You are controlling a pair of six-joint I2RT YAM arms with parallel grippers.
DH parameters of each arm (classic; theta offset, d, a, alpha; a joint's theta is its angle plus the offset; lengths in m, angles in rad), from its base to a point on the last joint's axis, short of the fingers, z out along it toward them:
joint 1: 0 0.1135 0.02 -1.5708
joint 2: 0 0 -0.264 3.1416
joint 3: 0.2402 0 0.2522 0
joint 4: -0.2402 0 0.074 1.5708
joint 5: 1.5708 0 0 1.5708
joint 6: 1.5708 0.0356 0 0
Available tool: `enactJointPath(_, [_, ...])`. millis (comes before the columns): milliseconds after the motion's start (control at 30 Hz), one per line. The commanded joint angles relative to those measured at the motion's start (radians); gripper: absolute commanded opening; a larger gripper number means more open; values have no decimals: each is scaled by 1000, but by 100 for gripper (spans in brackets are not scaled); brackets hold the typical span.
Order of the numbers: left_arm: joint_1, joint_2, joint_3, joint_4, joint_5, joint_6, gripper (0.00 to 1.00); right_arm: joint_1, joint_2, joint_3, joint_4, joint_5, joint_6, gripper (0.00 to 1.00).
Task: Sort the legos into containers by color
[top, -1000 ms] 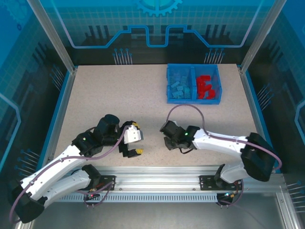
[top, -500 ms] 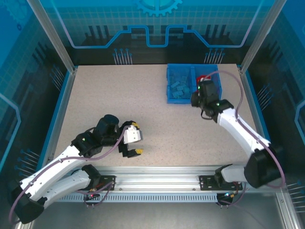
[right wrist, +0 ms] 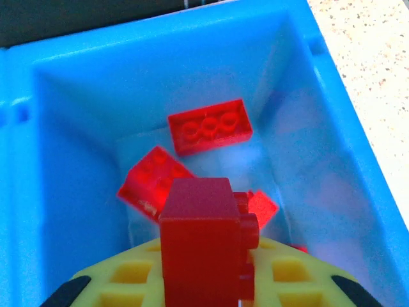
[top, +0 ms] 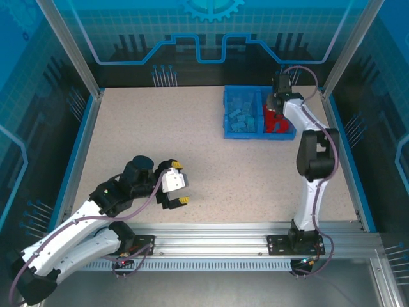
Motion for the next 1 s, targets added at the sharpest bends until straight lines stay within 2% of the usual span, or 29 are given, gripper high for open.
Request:
enactJointPath(0, [4,7,-16,18,-26,18,99,-27,88,151,-133,71,-9,21])
enactJointPath(167, [3,13,-19,28,-90,-3,99,-28,112,239,-213,38,-3,41])
enactJointPath(300, [3,40,50,-29,-145,-51,99,-25,12,117,-171,-15,15,44])
enactJointPath(400, [3,73,132,-20,-208,-219,99,-25,-94,-15,-120,-75,18,46])
enactJointPath(533, [5,120,168,68,-395,-513,99,-14,-324,-284,-14,-147,32,52])
enactJointPath(600, [5,137,133,131,-517,-577,99,1,-473,-466,88,-148,22,59])
enactJointPath(667, [8,151,68,216,-653,-592,99,15,-634,-652,179,-126,-3,68])
enactJointPath(733, [32,172,-3,326,-734,-564,99,22,-769,-809,241,-108,-32,72])
enactJointPath(867, [140,222,-137,507,-763,-497,99,40,-977,-1121,459,-82,-118,76])
enactJointPath(967, [233,248,-239,660,-754,-484,99,69,-1059,-1357,760,-46,-213,83])
